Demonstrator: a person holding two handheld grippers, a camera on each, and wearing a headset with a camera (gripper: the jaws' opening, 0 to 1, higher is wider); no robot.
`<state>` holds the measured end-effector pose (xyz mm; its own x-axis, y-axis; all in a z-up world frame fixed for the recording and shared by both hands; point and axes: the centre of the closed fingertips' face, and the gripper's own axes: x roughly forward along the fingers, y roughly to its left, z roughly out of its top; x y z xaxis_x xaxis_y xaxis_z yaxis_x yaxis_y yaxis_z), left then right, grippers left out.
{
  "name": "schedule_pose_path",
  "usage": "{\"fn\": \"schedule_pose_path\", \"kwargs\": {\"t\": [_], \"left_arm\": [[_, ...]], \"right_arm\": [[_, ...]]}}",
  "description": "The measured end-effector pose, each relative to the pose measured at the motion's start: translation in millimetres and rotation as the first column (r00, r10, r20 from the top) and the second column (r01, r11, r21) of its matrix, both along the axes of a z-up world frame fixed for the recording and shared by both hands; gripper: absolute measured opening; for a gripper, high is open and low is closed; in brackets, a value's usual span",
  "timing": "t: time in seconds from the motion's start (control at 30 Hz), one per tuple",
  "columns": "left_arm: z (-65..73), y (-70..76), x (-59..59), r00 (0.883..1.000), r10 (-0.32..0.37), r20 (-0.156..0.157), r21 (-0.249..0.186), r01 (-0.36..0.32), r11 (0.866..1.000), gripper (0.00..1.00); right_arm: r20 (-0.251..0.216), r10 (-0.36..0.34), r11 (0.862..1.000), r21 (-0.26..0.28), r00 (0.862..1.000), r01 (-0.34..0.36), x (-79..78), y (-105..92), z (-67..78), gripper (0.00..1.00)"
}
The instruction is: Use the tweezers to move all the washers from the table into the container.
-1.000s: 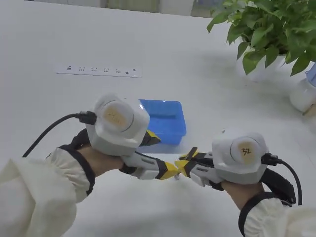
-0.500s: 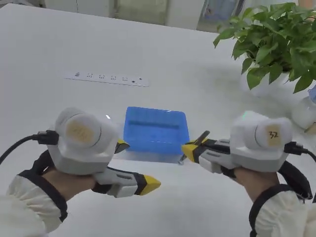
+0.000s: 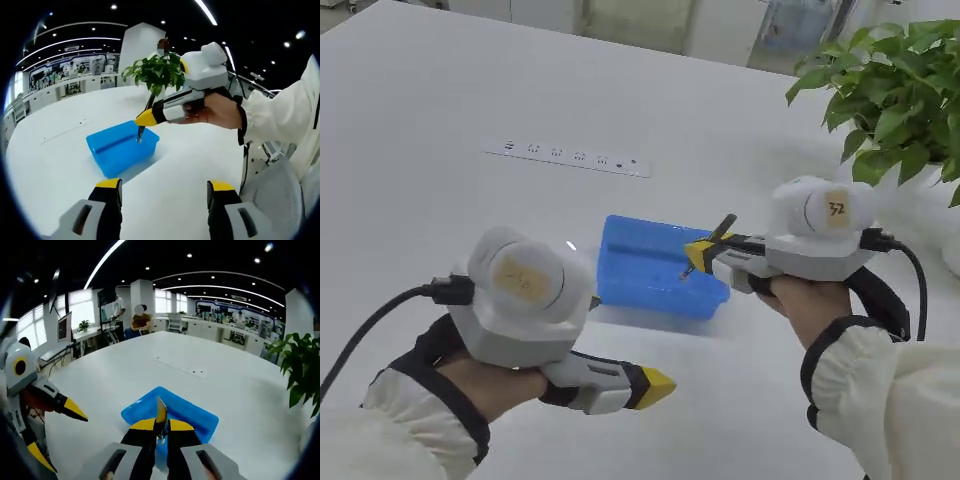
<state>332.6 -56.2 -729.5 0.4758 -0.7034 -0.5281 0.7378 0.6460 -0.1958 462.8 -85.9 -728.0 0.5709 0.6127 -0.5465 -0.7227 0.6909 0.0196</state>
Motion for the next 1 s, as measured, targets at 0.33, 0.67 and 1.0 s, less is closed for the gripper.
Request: {"fn": "schedule_pose_path", "kwargs": {"t": [0.33, 0.67, 1.0], "left_arm": [[0.2, 4.9, 0.4, 0.999, 0.029, -0.014, -0.004, -0.029, 1.000, 0.69], [7.8, 9.0, 5.7, 0.999, 0.047, -0.018, -0.037, -0.048, 0.998, 0.65], [30.2, 14.3, 23.0, 0.998, 0.003, 0.069, 0.007, -0.004, 1.000, 0.52]], "right_arm": [[-0.081, -0.005, 0.999, -0.045, 0.997, 0.001, 6.4, 6.4, -40.5, 0.03], [-0.150, -0.063, 0.998, -0.033, 0.987, 0.059, 11.5, 0.9, -55.5, 0.04], [-0.103, -0.086, 0.996, -0.026, 0.991, 0.084, 7.5, -7.4, -37.8, 0.05]]}}
